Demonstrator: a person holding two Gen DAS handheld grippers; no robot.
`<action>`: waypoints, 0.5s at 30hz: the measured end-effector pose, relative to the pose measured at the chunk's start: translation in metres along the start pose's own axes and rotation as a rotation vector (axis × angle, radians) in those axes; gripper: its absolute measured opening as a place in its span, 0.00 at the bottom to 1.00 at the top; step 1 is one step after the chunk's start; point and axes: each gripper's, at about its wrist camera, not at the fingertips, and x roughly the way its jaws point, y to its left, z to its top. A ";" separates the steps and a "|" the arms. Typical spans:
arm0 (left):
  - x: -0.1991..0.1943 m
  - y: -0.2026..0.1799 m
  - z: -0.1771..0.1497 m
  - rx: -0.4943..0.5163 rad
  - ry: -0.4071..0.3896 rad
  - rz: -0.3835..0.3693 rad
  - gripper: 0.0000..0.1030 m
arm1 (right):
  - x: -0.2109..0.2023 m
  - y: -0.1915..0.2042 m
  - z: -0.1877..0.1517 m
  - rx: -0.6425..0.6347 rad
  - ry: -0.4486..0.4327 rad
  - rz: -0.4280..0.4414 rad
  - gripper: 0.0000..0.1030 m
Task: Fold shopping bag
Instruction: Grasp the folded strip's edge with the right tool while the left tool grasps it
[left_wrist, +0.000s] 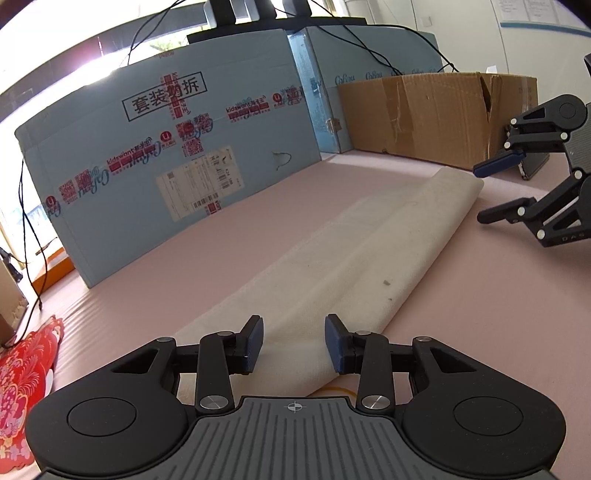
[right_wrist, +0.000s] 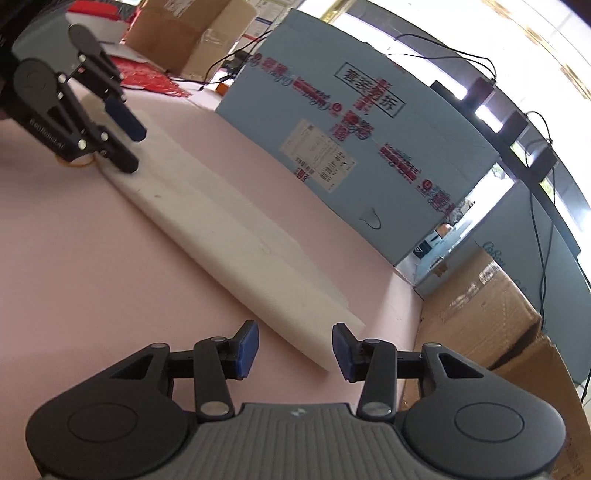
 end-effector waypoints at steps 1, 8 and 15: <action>0.000 0.000 0.000 0.000 0.000 0.000 0.34 | 0.002 0.007 0.002 -0.050 -0.010 -0.019 0.45; 0.000 0.004 -0.001 -0.016 -0.003 -0.013 0.34 | 0.011 0.034 0.014 -0.305 -0.063 -0.043 0.40; 0.001 0.007 -0.002 -0.035 -0.003 -0.027 0.34 | 0.020 0.051 0.021 -0.531 -0.107 -0.057 0.37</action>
